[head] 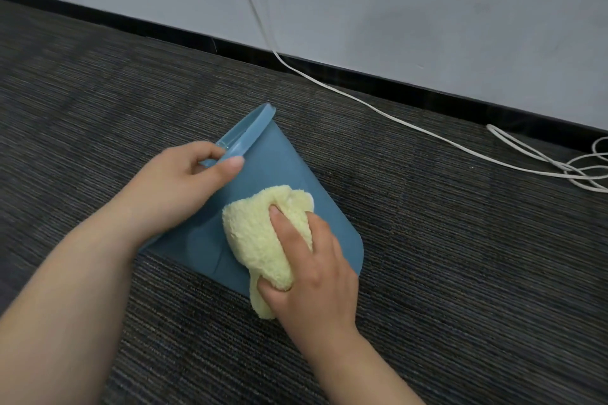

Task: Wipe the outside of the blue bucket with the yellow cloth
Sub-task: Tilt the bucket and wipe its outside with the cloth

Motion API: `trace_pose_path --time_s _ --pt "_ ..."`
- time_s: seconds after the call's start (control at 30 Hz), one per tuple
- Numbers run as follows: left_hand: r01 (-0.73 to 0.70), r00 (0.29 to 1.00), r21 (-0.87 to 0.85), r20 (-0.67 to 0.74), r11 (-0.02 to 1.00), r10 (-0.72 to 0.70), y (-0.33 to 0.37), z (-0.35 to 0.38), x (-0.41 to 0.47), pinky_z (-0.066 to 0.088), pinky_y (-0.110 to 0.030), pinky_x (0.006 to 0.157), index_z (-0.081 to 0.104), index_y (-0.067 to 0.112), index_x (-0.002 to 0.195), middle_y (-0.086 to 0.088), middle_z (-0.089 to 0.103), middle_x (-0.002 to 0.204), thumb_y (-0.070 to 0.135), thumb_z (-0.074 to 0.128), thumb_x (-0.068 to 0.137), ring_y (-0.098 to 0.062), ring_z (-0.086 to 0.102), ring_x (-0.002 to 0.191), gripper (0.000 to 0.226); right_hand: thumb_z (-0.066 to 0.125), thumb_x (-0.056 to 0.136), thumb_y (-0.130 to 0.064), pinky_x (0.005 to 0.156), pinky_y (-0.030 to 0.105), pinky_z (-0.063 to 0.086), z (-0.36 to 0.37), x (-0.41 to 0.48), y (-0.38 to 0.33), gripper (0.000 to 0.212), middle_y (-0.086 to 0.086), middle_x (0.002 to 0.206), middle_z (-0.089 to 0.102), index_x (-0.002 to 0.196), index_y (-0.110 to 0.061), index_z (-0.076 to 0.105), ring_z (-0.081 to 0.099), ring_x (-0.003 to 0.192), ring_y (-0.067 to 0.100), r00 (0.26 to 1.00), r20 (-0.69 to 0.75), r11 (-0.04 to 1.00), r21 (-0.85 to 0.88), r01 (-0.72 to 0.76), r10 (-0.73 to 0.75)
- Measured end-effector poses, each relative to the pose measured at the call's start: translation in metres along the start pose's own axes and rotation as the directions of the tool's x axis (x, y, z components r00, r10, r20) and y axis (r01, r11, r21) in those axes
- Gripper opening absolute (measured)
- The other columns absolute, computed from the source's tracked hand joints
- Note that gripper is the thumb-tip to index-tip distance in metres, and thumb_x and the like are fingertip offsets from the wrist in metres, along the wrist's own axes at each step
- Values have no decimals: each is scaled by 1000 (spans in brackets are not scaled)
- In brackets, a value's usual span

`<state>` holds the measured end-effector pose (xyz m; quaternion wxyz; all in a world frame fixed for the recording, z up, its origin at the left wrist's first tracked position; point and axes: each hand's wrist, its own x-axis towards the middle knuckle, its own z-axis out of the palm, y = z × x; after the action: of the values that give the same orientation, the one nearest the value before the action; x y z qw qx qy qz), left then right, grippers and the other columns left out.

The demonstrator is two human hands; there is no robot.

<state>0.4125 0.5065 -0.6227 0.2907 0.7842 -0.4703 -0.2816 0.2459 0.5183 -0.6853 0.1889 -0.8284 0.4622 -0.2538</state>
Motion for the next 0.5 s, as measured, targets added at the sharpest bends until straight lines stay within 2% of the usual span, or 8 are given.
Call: trace_pose_path --time_s 0.07,0.13,0.17,0.23,0.27,0.33,0.43,0.5 --pt "-38 999 -16 -30 999 37 2 8 3 41 -25 65 62 34 73 7 65 77 45 47 83 -8 57 72 21 81 38 -39 44 26 49 2 -1 3 86 10 101 65 117 -29 47 65 75 23 1000 -10 1000 11 4 -4" --pt "-57 994 -55 -94 997 52 2 16 0 39 -24 62 65 19 74 0 62 75 38 45 87 -12 54 69 31 79 42 -38 46 28 49 3 0 9 84 11 103 65 119 -30 46 65 76 24 1000 -1 999 32 -32 32" --pt "-49 992 -78 -121 996 39 1 17 -1 38 -24 61 65 17 73 1 63 73 36 45 87 -10 54 67 31 76 47 -38 48 29 49 3 0 14 82 11 107 62 121 -32 43 64 80 25 997 14 995 55 -81 81" --pt "-12 988 -135 -153 991 -9 -6 14 -4 40 -22 61 67 33 66 19 67 62 36 47 87 4 58 60 29 67 60 -36 60 31 47 6 0 28 77 5 123 51 129 -41 33 58 96 24 969 74 960 137 -243 235" --pt "2 987 -164 -155 986 -28 -9 12 -6 41 -23 63 66 41 63 28 67 60 36 48 86 9 59 60 30 64 64 -36 65 31 44 10 -3 37 76 0 128 44 130 -45 28 54 101 22 938 127 921 186 -342 323" --pt "17 987 -222 -151 975 -52 -13 11 -9 44 -26 67 66 46 62 34 65 60 35 49 86 5 62 65 31 59 68 -33 67 29 40 16 -9 55 72 -5 129 40 130 -47 26 51 97 19 867 149 834 237 -499 476" --pt "22 985 -252 -160 968 -64 -14 13 -13 44 -27 67 66 40 62 29 66 58 32 50 85 -3 59 74 30 57 72 -28 68 29 35 15 -6 70 63 -4 123 44 129 -42 33 45 83 13 762 159 688 344 -639 628" --pt "10 985 -251 -166 968 -53 -12 15 -15 43 -27 68 65 39 61 25 67 58 30 50 85 -3 58 74 30 56 74 -26 71 28 34 12 0 70 59 -4 123 45 128 -39 37 43 83 11 704 187 602 399 -692 685"
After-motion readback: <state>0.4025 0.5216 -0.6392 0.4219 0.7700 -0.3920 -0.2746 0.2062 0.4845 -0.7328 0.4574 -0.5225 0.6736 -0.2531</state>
